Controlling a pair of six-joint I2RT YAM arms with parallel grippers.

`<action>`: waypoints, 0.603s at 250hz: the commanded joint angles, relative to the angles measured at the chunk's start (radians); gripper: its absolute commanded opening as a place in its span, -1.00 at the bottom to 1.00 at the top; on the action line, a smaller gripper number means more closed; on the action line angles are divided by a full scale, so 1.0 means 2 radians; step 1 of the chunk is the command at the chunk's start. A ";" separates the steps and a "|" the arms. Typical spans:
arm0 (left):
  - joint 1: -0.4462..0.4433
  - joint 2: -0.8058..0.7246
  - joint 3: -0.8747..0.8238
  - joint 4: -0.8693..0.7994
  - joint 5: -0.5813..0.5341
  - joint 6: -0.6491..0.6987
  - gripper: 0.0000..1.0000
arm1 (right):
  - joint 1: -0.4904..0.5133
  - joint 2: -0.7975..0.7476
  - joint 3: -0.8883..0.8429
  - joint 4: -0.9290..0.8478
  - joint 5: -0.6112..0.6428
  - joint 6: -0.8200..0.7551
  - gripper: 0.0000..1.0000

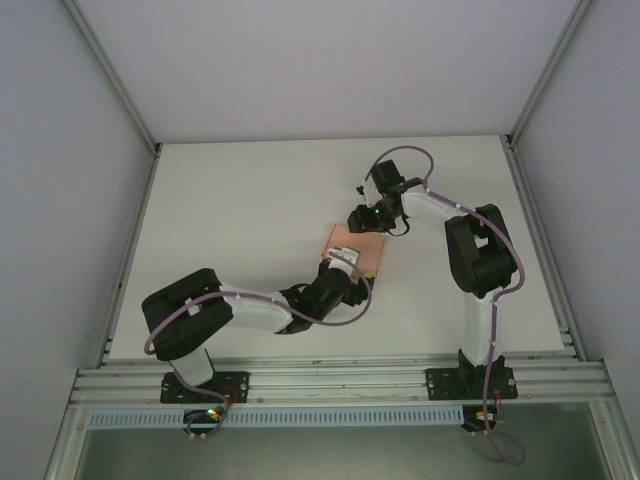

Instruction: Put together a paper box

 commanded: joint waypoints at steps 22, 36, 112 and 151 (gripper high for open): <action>0.006 -0.050 -0.017 -0.021 0.039 -0.018 0.87 | 0.000 -0.008 -0.015 -0.019 0.038 0.004 0.13; 0.012 -0.074 -0.022 -0.030 0.052 -0.020 1.00 | 0.000 -0.017 -0.013 -0.013 0.041 0.005 0.23; 0.169 -0.249 0.015 -0.292 0.098 -0.013 1.00 | -0.019 -0.106 -0.006 0.036 0.089 -0.015 0.99; 0.328 -0.341 0.011 -0.364 0.074 0.028 1.00 | -0.056 -0.209 -0.102 0.116 0.092 -0.018 0.99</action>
